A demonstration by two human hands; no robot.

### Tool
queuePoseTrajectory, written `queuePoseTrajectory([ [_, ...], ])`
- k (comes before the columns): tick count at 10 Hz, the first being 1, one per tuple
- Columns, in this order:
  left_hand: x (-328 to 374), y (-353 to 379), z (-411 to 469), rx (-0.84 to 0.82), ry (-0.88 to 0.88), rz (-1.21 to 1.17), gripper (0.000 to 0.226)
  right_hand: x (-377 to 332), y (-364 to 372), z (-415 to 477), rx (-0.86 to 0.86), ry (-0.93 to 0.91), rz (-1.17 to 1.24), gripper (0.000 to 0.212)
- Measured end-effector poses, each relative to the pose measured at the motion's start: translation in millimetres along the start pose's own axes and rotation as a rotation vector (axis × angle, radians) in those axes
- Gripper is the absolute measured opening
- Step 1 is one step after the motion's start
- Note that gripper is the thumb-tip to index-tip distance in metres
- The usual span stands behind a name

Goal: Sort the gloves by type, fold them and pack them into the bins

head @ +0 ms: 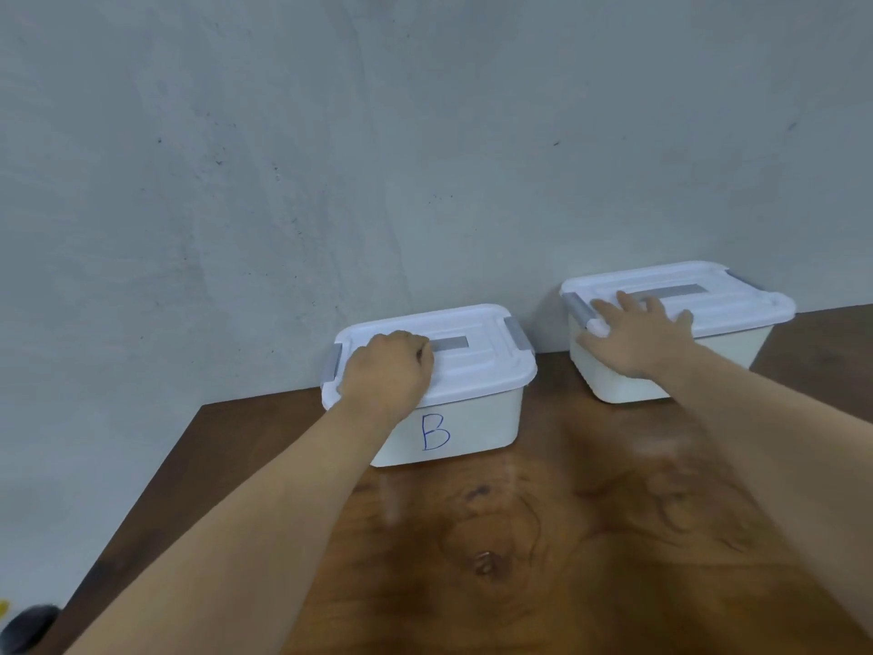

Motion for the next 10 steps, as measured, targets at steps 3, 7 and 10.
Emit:
queuePoseTrajectory([
  [3, 7.4, 29.0, 11.0, -0.144, -0.012, 0.005, 0.069, -59.2, -2.0, -20.8, -0.034, -0.138, 0.125, 0.066],
  [7, 4.0, 26.6, 29.7, -0.152, 0.016, 0.093, 0.059, -61.2, 5.2, -15.0, -0.017, -0.178, 0.122, 0.066],
  [10, 46.3, -34.1, -40.8, 0.023, 0.219, 0.159, 0.053, -34.2, -33.0, -101.7, 0.195, -0.332, 0.215, 0.058],
])
Point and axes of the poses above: each hand's wrist, its own z-axis towards the middle knuckle, its own y-axis out of the palm, x = y × z, the point moved 5 cm from there along z, towards the middle knuckle, and after that the axes turned 5 degrees about -y, right-handed, at the moved point
